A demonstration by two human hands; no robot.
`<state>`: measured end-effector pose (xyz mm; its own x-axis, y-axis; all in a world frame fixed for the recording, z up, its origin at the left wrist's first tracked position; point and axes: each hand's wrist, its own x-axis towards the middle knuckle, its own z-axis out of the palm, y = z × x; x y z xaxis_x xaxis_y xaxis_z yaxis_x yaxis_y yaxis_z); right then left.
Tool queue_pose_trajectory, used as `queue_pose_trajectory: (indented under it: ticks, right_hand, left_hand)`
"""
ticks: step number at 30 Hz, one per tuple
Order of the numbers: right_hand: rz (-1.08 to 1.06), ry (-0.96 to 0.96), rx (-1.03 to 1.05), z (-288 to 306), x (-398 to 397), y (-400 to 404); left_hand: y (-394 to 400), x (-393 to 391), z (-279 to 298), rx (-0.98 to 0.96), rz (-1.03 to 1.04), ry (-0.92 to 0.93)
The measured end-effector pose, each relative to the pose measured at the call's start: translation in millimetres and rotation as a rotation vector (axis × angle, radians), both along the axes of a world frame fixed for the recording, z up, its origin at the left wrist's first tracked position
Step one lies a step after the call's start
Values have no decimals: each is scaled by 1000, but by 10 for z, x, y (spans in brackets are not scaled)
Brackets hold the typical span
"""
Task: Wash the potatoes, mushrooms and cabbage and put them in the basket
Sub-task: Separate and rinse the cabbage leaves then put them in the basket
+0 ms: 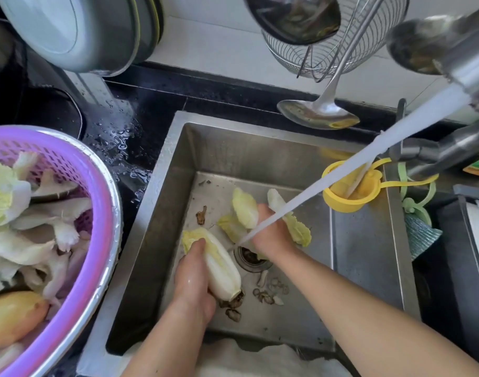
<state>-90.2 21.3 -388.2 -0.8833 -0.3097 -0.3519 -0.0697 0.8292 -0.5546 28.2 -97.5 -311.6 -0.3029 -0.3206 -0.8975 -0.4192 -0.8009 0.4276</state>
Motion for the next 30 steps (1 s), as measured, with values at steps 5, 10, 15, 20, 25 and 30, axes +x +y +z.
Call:
queue_pose_trajectory:
  ticks: [5, 10, 15, 20, 25, 30]
  right_hand:
    - [300, 52, 187, -325, 183, -206]
    - [374, 101, 154, -237, 136, -160]
    - [160, 4, 87, 78, -63, -14]
    - [52, 126, 410, 36, -447, 383]
    - [0, -90, 410, -37, -437, 644]
    - [-192, -21, -30, 423, 75, 424]
  left_hand:
    - [-18, 18, -47, 11, 12, 30]
    - [-50, 33, -65, 78, 19, 43]
    - [-3, 2, 22, 142, -30, 64]
    - [-6, -3, -42, 147, -55, 55]
    - [11, -10, -89, 116, -100, 86]
    - [44, -19, -140, 51, -213, 146]
